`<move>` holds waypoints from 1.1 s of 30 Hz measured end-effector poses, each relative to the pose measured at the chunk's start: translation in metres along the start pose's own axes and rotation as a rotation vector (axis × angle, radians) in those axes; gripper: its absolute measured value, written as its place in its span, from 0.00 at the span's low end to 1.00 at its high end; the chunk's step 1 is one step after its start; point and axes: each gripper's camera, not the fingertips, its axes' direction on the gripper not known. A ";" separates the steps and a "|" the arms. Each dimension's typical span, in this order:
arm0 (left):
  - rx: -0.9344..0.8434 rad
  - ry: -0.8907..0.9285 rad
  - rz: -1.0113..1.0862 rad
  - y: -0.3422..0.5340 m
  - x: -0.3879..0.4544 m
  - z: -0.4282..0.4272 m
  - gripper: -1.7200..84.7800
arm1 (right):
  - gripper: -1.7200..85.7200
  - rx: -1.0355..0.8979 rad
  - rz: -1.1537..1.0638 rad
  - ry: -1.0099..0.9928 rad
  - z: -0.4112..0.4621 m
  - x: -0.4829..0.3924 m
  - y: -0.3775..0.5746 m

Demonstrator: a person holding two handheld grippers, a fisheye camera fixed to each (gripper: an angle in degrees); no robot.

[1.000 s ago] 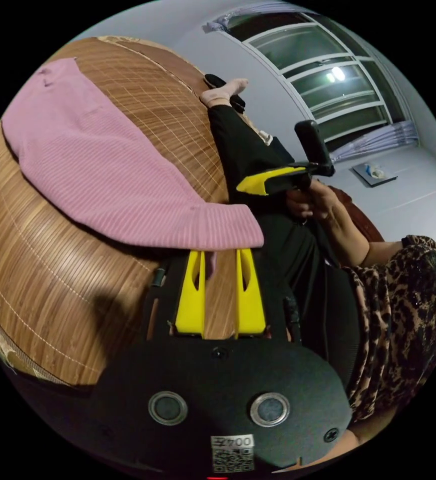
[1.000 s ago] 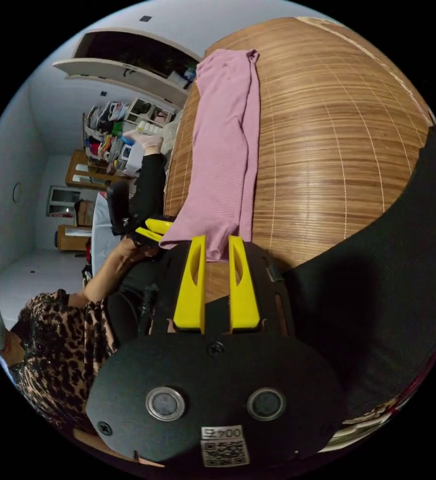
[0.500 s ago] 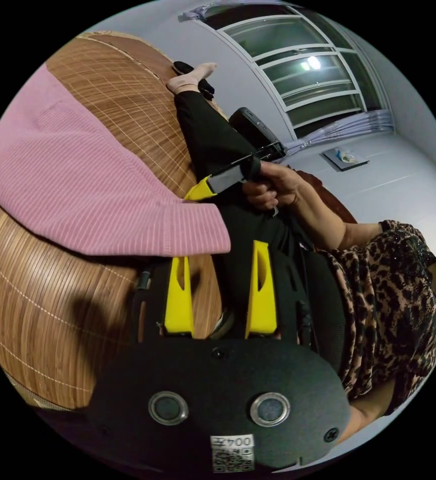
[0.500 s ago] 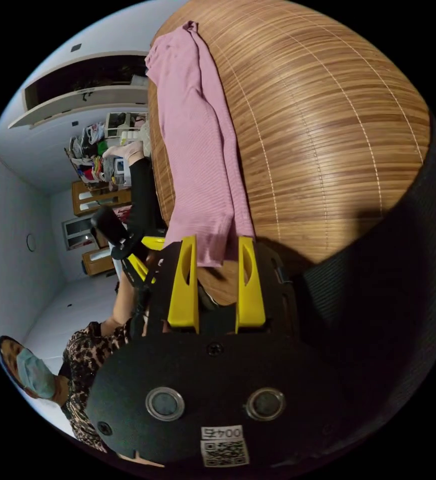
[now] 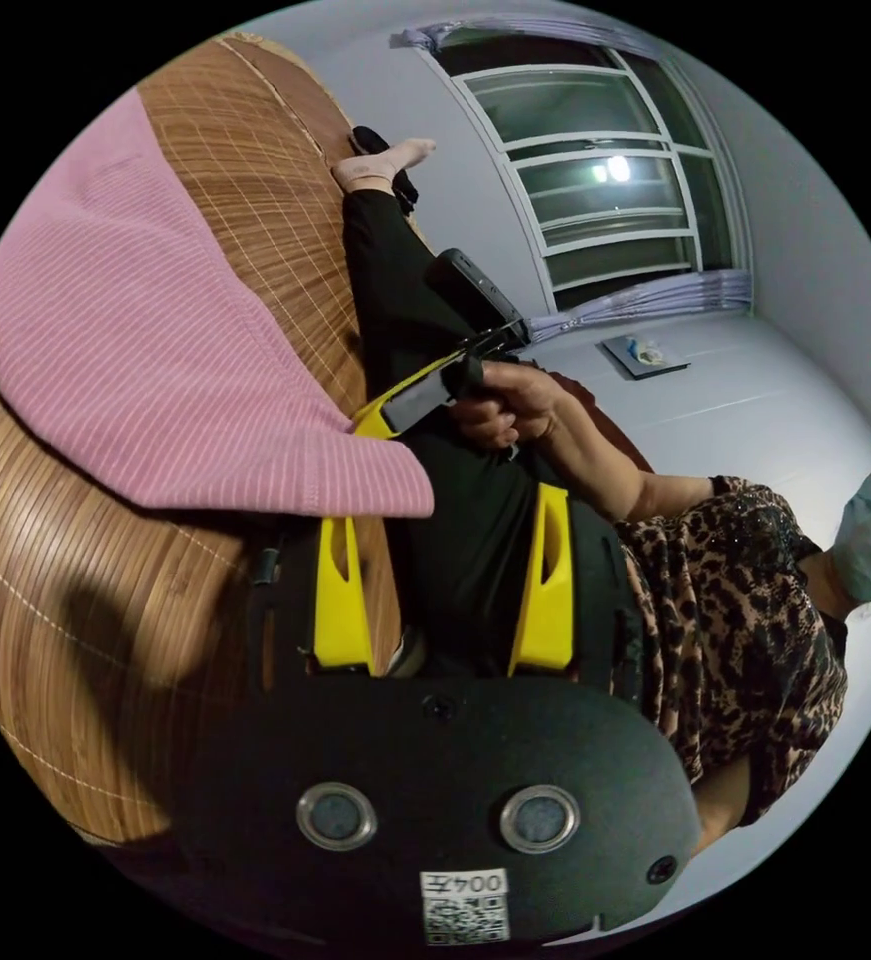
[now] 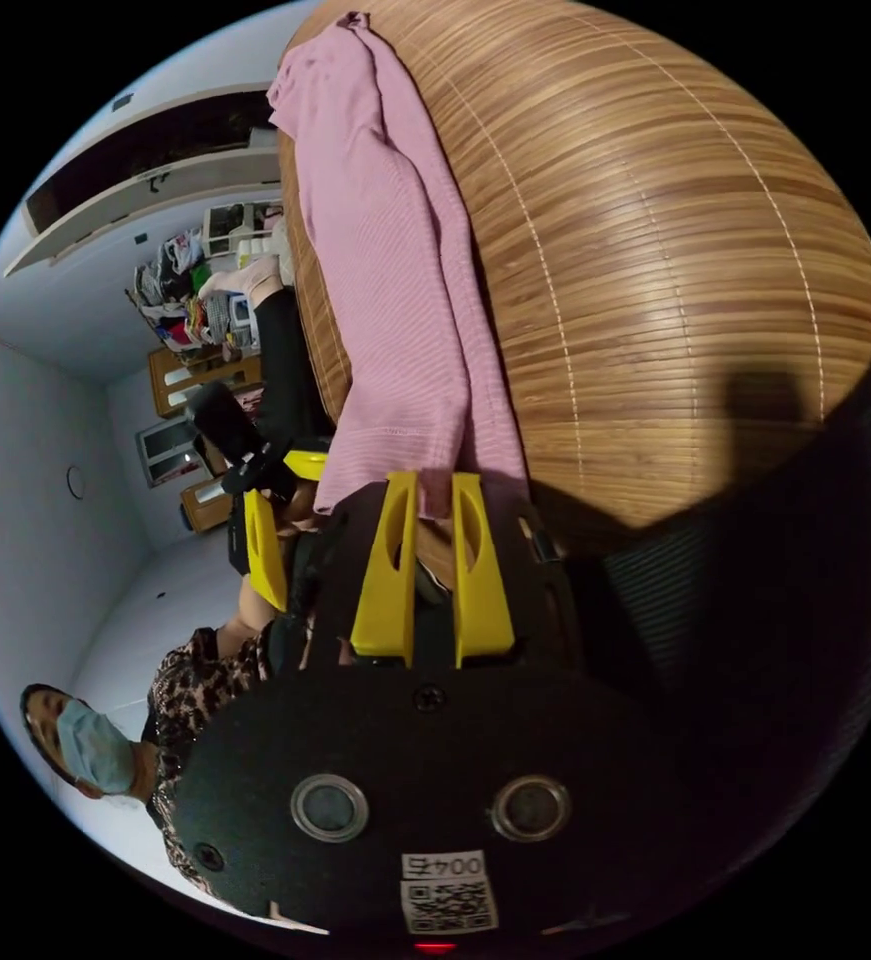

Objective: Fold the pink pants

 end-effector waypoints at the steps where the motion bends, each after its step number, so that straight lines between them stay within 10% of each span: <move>1: 0.011 0.016 -0.019 0.000 -0.004 -0.003 0.32 | 0.08 0.009 -0.013 0.004 -0.001 -0.002 0.001; 13: 0.108 0.171 -0.163 -0.003 -0.038 -0.025 0.31 | 0.07 0.058 -0.077 0.005 -0.001 -0.008 0.013; 24: 0.228 0.195 -0.287 -0.029 -0.035 -0.061 0.08 | 0.06 0.075 -0.098 -0.121 -0.018 -0.039 -0.009; 33: 0.409 -0.368 0.248 -0.126 0.226 -0.183 0.08 | 0.06 0.385 -0.638 0.214 -0.153 -0.306 0.031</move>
